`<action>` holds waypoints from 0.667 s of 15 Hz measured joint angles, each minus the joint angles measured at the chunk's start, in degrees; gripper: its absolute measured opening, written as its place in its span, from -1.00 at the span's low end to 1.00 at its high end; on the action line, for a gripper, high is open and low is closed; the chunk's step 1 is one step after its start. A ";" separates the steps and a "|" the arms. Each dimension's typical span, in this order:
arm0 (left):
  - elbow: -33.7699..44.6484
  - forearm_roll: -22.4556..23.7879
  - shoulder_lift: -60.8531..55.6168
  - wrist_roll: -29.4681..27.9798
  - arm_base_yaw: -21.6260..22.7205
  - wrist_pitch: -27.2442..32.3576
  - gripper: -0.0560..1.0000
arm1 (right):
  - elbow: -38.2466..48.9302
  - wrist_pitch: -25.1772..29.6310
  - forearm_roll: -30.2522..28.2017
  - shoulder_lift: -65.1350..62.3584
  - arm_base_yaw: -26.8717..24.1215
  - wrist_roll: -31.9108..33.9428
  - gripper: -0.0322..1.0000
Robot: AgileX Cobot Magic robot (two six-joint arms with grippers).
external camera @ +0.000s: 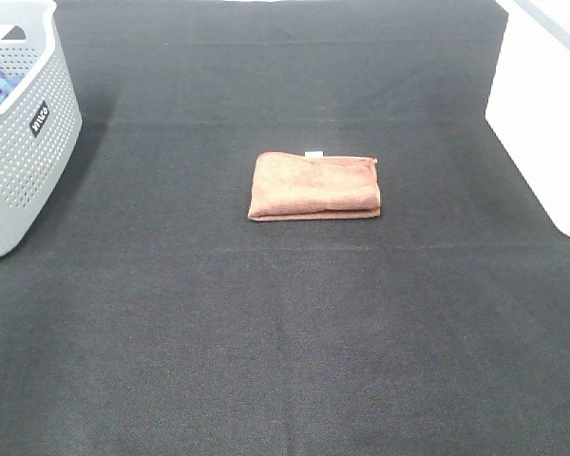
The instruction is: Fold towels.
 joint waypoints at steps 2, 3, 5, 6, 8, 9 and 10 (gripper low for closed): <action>1.83 0.00 -2.58 0.00 0.00 -0.97 0.11 | 1.83 -0.06 -0.97 -3.84 0.00 0.00 0.68; 2.69 0.00 -4.07 0.00 0.00 -2.06 0.11 | 3.61 -0.34 -1.66 -7.45 0.00 0.00 0.68; 3.72 0.00 -5.27 0.52 0.00 -5.84 0.11 | 4.58 -1.95 -1.83 -13.24 0.00 0.00 0.68; 4.53 -0.57 -5.27 2.12 0.00 -6.25 0.11 | 4.58 -2.06 -2.46 -16.73 0.00 -0.46 0.68; 4.58 -2.29 -5.27 4.64 0.00 -6.42 0.11 | 5.10 -2.98 -2.92 -18.91 0.00 -0.63 0.68; 4.58 -3.21 -5.27 6.07 0.00 -6.47 0.11 | 5.27 -2.98 -2.98 -19.08 0.00 -0.63 0.68; 4.58 -3.78 -5.27 7.10 0.00 -6.47 0.11 | 5.27 -3.04 -2.98 -19.25 0.00 -0.63 0.68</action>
